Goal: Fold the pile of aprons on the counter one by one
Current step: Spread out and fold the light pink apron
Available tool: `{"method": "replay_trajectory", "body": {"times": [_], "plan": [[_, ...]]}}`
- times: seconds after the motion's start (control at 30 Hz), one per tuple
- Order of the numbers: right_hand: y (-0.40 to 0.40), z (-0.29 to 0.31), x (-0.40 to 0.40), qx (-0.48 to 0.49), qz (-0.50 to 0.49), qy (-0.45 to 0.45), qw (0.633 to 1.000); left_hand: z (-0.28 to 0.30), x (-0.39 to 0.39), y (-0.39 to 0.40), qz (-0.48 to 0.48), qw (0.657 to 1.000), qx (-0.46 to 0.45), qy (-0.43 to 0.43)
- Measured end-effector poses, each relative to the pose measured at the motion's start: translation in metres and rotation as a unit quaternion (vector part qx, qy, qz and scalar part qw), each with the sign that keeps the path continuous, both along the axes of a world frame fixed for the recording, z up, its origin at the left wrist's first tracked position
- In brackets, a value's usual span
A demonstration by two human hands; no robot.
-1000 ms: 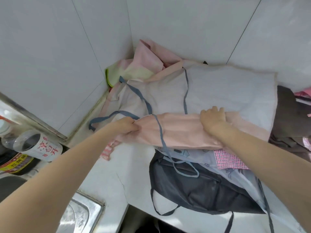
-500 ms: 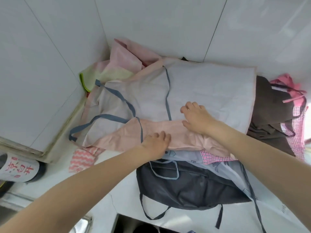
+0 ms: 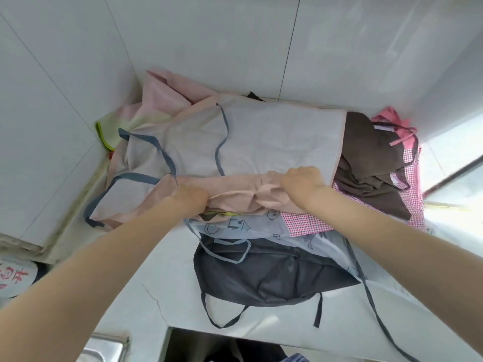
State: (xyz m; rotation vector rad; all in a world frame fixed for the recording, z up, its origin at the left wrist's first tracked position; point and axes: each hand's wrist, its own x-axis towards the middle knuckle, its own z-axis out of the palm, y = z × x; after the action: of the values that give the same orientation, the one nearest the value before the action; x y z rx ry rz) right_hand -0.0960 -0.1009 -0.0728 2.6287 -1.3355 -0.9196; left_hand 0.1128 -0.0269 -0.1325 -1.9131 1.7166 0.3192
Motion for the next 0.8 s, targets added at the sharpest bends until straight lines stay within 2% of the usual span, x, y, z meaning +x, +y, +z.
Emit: {"method": "replay_trajectory", "body": {"times": [0.03,0.1,0.13,0.2,0.3,0.33,0.4,0.43,0.53,0.6,0.67,0.73,0.8], "plan": [[-0.003,0.007,-0.004,-0.031,0.008,0.008,0.999,-0.003,0.003,0.000,-0.027,0.999,-0.024,-0.031],[-0.016,0.020,-0.017,-0.085,-0.004,0.046,0.995,0.007,-0.002,0.006,-0.021,0.997,-0.051,-0.063],[-0.023,0.024,-0.024,-0.088,-0.004,0.071,0.994,0.012,-0.005,0.009,-0.017,0.997,-0.052,-0.052],[-0.027,0.033,-0.029,-0.020,-0.017,0.123,0.992,0.009,-0.004,0.006,-0.006,1.000,-0.025,0.007],[-0.023,0.035,-0.028,0.133,-0.024,0.243,0.961,0.007,-0.008,0.015,0.011,0.990,0.065,0.123],[-0.021,0.033,-0.027,0.181,-0.040,0.233,0.955,0.011,-0.015,0.020,0.014,0.981,0.125,0.145],[-0.017,0.022,-0.022,0.258,-0.089,0.108,0.956,0.014,-0.028,0.027,0.012,0.959,0.217,0.182],[-0.014,0.017,-0.015,0.276,-0.091,0.059,0.955,0.011,-0.030,0.025,0.005,0.954,0.225,0.197],[-0.006,-0.014,0.002,0.275,-0.061,-0.022,0.959,-0.011,-0.028,0.009,-0.060,0.975,0.111,0.180],[0.005,-0.047,0.008,0.236,-0.028,0.002,0.971,-0.021,-0.026,0.004,-0.072,0.987,0.071,0.122],[0.014,-0.084,0.002,0.197,-0.022,0.043,0.979,-0.029,-0.028,0.001,-0.060,0.991,0.071,0.097],[0.015,-0.104,-0.013,0.162,-0.012,0.066,0.984,-0.033,-0.028,-0.004,-0.061,0.992,0.041,0.099],[0.006,-0.103,-0.028,0.155,0.015,0.083,0.984,-0.039,-0.025,-0.010,-0.081,0.990,0.048,0.106]]}}
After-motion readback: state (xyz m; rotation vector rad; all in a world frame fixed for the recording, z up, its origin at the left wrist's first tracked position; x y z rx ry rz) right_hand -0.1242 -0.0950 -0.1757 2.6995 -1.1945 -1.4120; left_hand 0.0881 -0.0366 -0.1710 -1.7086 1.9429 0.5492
